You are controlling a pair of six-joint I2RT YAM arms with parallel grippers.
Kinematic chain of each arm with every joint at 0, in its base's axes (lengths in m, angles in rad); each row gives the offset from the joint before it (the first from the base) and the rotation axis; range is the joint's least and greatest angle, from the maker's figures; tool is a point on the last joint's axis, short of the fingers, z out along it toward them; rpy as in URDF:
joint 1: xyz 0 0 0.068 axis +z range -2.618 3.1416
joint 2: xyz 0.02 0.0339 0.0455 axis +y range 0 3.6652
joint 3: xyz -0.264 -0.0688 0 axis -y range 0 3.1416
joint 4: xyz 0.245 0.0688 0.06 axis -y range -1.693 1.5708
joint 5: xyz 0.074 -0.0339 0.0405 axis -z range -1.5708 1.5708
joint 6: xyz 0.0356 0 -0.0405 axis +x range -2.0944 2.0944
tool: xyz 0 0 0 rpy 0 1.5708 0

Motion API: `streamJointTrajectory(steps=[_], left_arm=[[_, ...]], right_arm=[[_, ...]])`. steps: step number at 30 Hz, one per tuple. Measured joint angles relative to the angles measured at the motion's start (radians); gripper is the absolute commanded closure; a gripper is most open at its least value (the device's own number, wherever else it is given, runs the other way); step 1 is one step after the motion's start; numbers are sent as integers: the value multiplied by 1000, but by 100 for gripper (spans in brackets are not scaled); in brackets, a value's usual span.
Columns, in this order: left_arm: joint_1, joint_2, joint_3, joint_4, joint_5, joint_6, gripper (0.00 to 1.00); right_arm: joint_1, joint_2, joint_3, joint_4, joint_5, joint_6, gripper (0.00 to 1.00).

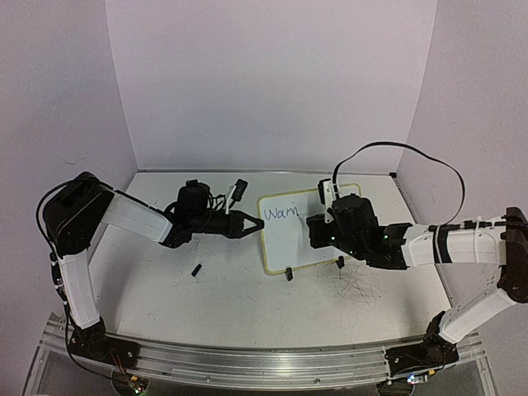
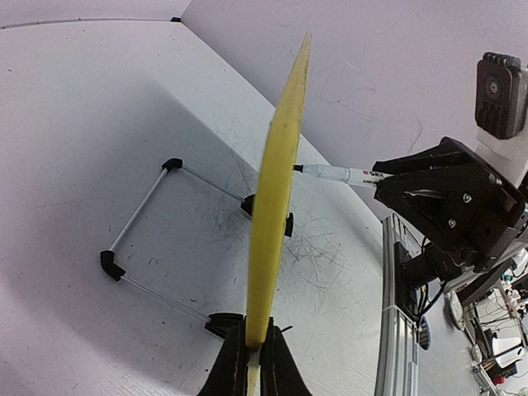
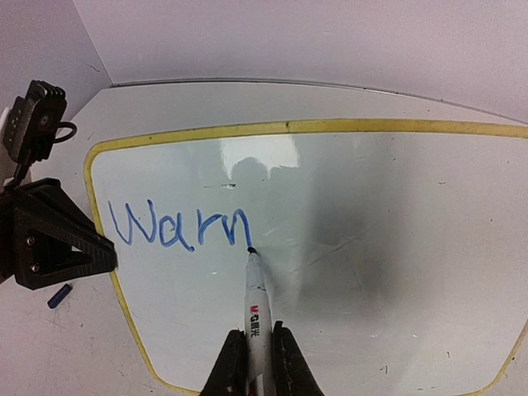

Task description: Write a sentence on the whiteboard

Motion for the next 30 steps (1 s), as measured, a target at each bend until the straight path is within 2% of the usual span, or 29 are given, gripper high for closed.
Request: streamJointTrajectory(steps=[30], left_arm=[[-3, -6, 0, -8, -9, 1, 100]], right_arm=[[0, 18, 39, 14, 57, -1, 100]])
